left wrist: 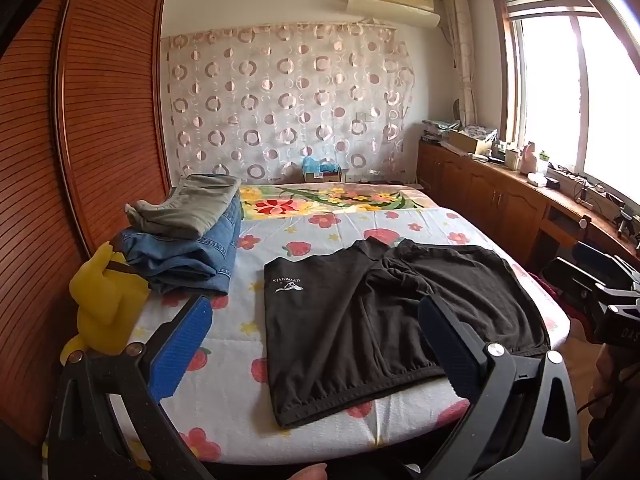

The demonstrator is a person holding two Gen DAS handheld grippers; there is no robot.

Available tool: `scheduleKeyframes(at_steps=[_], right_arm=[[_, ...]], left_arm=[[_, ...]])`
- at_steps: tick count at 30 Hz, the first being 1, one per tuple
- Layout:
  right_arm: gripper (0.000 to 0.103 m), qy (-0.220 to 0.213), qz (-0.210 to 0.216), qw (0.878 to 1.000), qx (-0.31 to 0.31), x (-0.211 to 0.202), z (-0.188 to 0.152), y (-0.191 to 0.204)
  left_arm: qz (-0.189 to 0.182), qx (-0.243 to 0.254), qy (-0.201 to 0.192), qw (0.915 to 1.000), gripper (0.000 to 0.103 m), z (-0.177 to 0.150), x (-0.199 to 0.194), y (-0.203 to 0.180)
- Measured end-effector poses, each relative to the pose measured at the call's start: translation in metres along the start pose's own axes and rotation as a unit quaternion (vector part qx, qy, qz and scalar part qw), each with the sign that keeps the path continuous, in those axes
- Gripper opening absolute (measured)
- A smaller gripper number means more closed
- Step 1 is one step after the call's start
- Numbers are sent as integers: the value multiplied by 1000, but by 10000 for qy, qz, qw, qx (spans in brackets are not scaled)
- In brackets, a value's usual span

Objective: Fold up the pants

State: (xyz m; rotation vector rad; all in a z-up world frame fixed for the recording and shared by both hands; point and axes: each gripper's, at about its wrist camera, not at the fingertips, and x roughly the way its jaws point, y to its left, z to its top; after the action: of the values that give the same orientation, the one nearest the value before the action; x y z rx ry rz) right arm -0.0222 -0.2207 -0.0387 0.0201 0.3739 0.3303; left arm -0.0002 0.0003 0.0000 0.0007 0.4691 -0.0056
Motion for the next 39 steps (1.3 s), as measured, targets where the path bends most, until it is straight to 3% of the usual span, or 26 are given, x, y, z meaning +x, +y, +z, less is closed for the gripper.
scheduleKeyframes(at_steps=[39], right_arm=[[103, -54, 4, 10000, 64, -4, -1, 0]], left_arm=[[6, 16, -28, 10000, 103, -3, 1, -4]])
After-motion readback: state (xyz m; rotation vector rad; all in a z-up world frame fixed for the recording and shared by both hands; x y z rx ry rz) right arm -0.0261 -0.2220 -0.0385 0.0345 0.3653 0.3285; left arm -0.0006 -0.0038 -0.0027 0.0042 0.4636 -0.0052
